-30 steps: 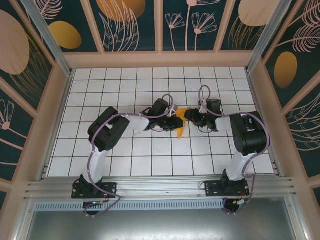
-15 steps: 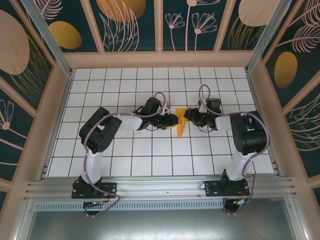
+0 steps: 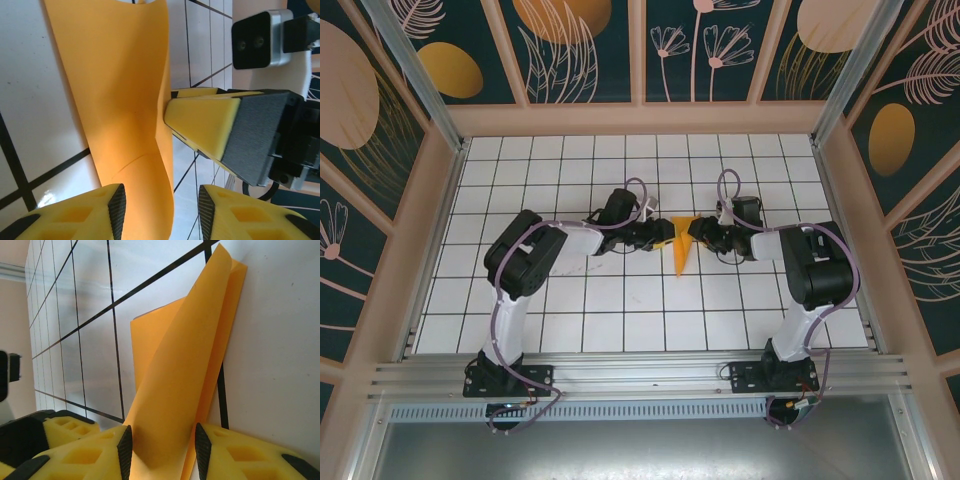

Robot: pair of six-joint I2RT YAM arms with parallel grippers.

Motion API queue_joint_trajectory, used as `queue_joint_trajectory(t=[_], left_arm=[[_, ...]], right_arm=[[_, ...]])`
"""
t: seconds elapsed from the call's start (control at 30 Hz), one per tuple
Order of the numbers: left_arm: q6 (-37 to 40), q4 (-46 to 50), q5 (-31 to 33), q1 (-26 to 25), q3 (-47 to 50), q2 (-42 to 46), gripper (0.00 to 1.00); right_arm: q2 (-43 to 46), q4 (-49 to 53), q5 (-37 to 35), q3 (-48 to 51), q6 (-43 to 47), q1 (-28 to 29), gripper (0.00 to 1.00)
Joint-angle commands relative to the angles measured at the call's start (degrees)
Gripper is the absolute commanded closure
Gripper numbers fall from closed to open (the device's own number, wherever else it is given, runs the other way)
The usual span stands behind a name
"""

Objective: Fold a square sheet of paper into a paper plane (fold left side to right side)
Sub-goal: Fold the wing for the fifth time at the center of the table.

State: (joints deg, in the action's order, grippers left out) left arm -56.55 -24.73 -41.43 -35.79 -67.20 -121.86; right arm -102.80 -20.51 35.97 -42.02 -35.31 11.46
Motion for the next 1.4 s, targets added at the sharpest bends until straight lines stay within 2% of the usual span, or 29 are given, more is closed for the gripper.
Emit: queue_joint_trajectory(t=[0.0, 0.33, 0.73, 0.93, 1.2, 1.37], left_arm=[[-1.0, -2.5, -2.0, -0.1, -2.3, -1.9, 0.56], [-2.1, -3.5, -2.9, -1.1, -4.2, -3.9, 0.63], [-2.6, -2.5, -2.8, -2.1, -6.6, -6.3, 0.64], [-2.3, -1.9, -2.4, -2.1, -7.3, -7.3, 0.75], [1.9, 3.2, 0.8, -2.1, -8.4, -6.6, 0.98], [3.2, 4.6, 1.8, -2.1, -8.6, -5.9, 1.0]], right_arm=[[-2.5, 2.6, -1.2, -0.5, 1.2, 0.5, 0.59], [-2.6, 3.1, -1.3, -0.5, 1.6, 0.6, 0.59], [-2.8, 3.4, -1.2, -0.7, 1.9, 0.6, 0.59], [-2.8, 3.5, -1.2, -0.7, 2.0, 0.7, 0.59], [-1.5, 3.6, -1.0, -1.1, 2.0, 0.4, 0.58], [2.3, 3.7, 0.0, -2.0, 2.2, -1.5, 0.5]])
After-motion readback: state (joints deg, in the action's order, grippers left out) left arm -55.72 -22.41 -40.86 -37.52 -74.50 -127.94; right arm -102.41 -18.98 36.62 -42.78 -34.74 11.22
